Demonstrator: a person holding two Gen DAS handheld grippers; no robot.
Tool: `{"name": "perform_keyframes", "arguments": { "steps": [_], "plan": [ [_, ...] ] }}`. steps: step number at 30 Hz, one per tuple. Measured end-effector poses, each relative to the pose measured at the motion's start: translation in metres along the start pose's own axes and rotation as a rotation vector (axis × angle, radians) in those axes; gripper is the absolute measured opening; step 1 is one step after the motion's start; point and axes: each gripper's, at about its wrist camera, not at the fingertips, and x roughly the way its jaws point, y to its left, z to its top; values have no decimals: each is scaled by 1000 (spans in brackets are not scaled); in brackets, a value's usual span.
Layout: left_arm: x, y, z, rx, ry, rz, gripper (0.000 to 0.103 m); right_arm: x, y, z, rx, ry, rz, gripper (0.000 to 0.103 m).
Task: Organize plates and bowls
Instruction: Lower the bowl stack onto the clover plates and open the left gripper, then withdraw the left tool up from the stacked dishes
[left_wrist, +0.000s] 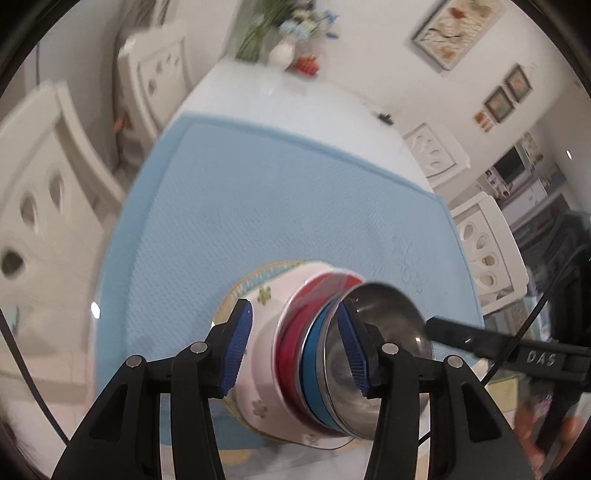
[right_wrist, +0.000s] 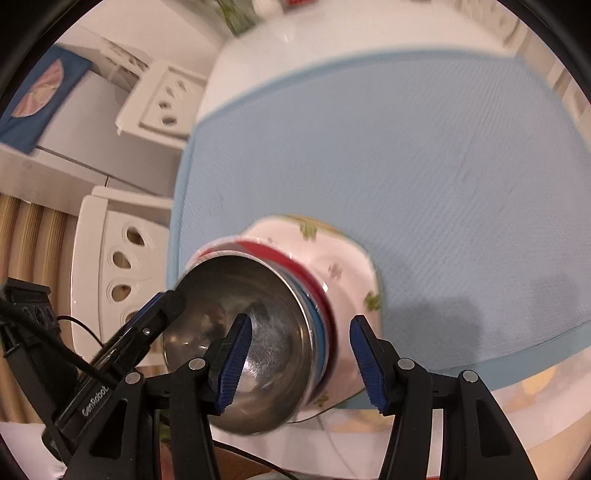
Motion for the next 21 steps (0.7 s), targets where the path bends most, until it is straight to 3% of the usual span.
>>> {"name": "perform_keyframes", "arguments": {
  "steps": [6, 9, 10, 12, 13, 16, 18, 21],
  "plan": [
    [-48, -38, 12, 167, -131, 42, 46, -61, 36, -17, -171, -195, -132, 58],
    [-70, -50, 12, 245, -207, 136, 62, -89, 56, -33, -259, -294, -214, 60],
    [-82, -55, 11, 273, -244, 187, 63, -98, 61, -39, -285, -324, -244, 67],
    [-97, -63, 10, 290, -278, 222, 63, -112, 68, -49, -321, -377, -276, 78],
    [-104, -66, 11, 292, -287, 222, 63, -119, 69, -54, -334, -400, -286, 80],
    [-120, -78, 10, 281, -323, 255, 64, -135, 74, -63, -354, -451, -299, 80],
    [-126, -85, 8, 258, -340, 289, 73, -141, 73, -66, -341, -453, -303, 80],
    [-134, -90, 1, 202, -351, 291, 74, -149, 63, -71, -317, -436, -272, 80]
  ]
}}
